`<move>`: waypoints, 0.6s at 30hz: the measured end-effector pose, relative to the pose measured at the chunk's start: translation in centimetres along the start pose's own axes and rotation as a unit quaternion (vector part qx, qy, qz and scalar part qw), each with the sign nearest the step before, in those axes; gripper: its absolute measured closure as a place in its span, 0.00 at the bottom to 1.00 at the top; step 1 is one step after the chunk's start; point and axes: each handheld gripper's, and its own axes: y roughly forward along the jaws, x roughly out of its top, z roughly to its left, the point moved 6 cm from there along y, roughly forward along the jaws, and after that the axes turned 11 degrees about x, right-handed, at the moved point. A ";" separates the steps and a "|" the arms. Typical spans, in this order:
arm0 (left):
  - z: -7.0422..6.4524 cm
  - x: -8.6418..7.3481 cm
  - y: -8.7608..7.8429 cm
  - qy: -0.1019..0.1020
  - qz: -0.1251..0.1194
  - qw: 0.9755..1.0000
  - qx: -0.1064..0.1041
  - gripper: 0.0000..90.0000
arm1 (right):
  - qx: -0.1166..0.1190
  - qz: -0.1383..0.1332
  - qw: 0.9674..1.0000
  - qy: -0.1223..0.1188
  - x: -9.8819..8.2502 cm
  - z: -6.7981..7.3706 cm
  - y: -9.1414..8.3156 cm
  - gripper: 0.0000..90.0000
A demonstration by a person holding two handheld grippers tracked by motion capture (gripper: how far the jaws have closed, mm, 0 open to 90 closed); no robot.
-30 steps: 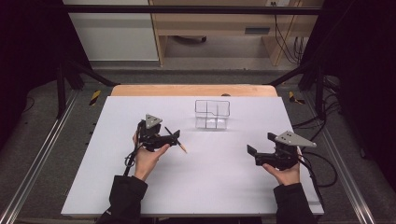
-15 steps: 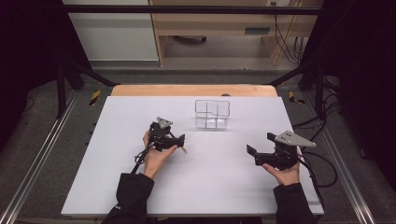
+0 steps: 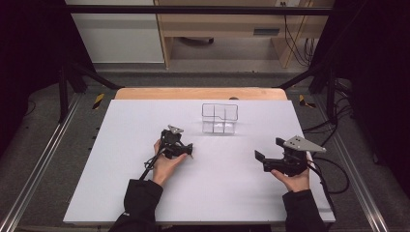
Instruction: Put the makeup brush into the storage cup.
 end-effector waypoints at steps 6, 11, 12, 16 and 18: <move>-0.2 -0.2 -0.4 0.014 0.007 1.000 0.009 0.42 | 0.002 0.002 1.000 0.001 -0.1 0.1 0.1 0.07; -0.2 -0.3 -0.9 0.017 0.016 1.000 0.001 0.53 | 0.001 0.003 1.000 0.000 -0.1 0.1 0.1 0.07; -0.1 -0.5 -1.1 0.016 0.016 1.000 -0.006 0.59 | 0.001 0.003 1.000 -0.001 -0.1 0.1 0.1 0.07; 0.1 -0.7 -1.4 0.019 0.019 1.000 -0.012 0.69 | 0.001 0.004 1.000 0.000 -0.1 0.1 0.1 0.07; 0.3 -0.8 -1.5 0.023 0.022 0.999 -0.016 0.72 | 0.001 0.004 1.000 -0.001 -0.1 0.1 0.1 0.07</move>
